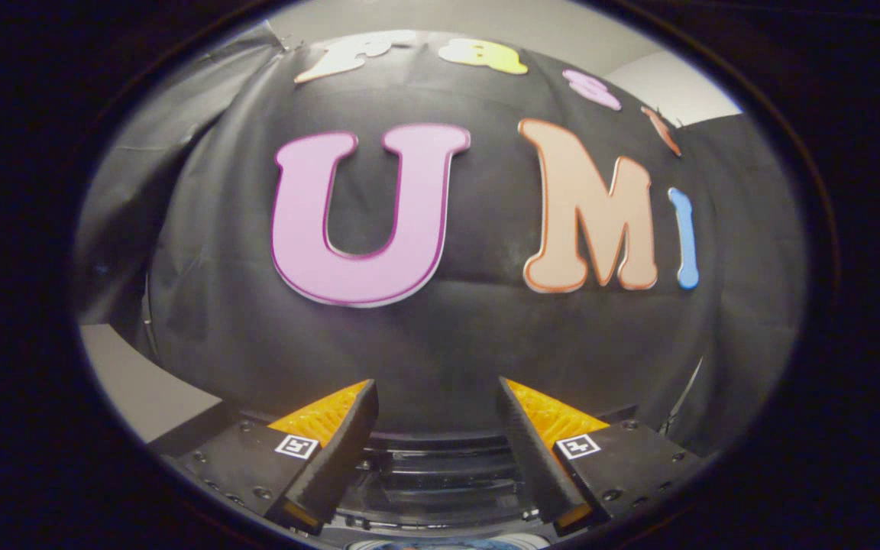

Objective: Put the clothes into the washing machine and then close the washing machine lid.

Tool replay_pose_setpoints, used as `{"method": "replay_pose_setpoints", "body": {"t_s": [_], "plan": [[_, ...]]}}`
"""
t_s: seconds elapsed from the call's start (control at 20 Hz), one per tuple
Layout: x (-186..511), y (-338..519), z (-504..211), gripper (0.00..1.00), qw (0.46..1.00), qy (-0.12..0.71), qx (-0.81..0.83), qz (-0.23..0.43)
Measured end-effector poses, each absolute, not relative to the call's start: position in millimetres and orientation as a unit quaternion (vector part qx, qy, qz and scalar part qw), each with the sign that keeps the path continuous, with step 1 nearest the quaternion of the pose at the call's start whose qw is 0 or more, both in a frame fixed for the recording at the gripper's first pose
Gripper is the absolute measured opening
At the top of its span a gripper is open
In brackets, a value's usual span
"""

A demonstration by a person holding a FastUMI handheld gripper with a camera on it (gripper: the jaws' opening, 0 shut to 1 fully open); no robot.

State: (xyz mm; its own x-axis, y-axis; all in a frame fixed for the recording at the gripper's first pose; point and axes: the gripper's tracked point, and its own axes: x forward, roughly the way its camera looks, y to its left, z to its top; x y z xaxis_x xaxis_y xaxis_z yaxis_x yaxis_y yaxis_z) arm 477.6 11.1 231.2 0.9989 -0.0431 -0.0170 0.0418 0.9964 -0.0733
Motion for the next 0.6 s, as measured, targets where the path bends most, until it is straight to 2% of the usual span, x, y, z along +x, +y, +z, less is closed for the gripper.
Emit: {"method": "replay_pose_setpoints", "body": {"t_s": [0.05, 0.1, 0.3, 0.6], "plan": [[482, 4, 224, 0.97, 0.999, 0.026, -0.018, -0.014], [482, 2, 234, 0.97, 1.0, 0.008, 0.014, -0.013], [473, 1, 232, 0.98, 0.999, 0.039, 0.009, -0.016], [424, -2, 232, 0.98, 0.999, 0.034, 0.008, -0.032]]}}
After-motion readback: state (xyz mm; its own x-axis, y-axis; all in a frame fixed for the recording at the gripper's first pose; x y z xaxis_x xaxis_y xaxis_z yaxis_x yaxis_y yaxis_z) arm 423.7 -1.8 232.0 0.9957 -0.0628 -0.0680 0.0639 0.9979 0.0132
